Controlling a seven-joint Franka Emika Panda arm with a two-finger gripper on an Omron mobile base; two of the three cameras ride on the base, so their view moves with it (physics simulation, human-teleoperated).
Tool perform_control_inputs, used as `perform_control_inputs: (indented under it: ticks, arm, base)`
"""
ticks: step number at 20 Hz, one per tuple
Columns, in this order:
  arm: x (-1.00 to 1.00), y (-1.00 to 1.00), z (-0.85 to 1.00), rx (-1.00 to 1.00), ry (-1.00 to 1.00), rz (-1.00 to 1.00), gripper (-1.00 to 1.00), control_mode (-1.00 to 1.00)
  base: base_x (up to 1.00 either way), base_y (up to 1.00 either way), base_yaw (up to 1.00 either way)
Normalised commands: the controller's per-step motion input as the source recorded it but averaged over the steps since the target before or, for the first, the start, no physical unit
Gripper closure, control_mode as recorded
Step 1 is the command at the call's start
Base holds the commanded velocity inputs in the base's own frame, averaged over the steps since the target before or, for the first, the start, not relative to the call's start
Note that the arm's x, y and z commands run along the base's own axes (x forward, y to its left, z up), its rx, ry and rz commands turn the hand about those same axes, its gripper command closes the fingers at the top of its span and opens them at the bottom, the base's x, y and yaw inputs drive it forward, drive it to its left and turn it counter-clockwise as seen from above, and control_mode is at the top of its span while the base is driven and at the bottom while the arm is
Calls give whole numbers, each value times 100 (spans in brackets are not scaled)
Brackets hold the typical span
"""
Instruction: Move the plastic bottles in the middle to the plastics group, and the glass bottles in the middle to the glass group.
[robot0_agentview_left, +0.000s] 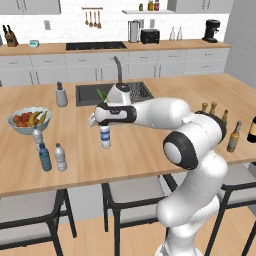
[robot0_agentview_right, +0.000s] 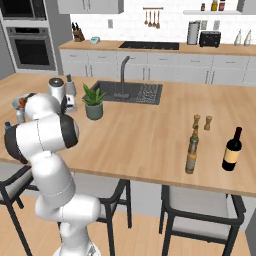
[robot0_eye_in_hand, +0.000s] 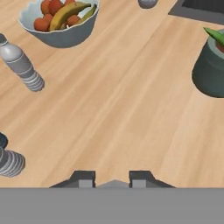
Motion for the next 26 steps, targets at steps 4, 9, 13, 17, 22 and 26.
perform_control_inputs:
  ticks: [4, 9, 13, 17, 22, 26]
  arm:
    - [-12, 79, 0, 0, 0, 32, 100, -100]
    - [-22, 69, 0, 0, 0, 30, 100, -100]
    - [-17, 64, 1, 0, 0, 28, 100, -100]
    - [-1, 53, 5, 0, 0, 24, 100, -100]
    - [7, 42, 0, 0, 0, 17, 100, -100]
    - [20, 33, 0, 0, 0, 13, 100, -100]
  base:
    - [0, 0, 0]
    - [0, 0, 0]
    - [0, 0, 0]
    - [0, 0, 0]
    - [0, 0, 0]
    - [0, 0, 0]
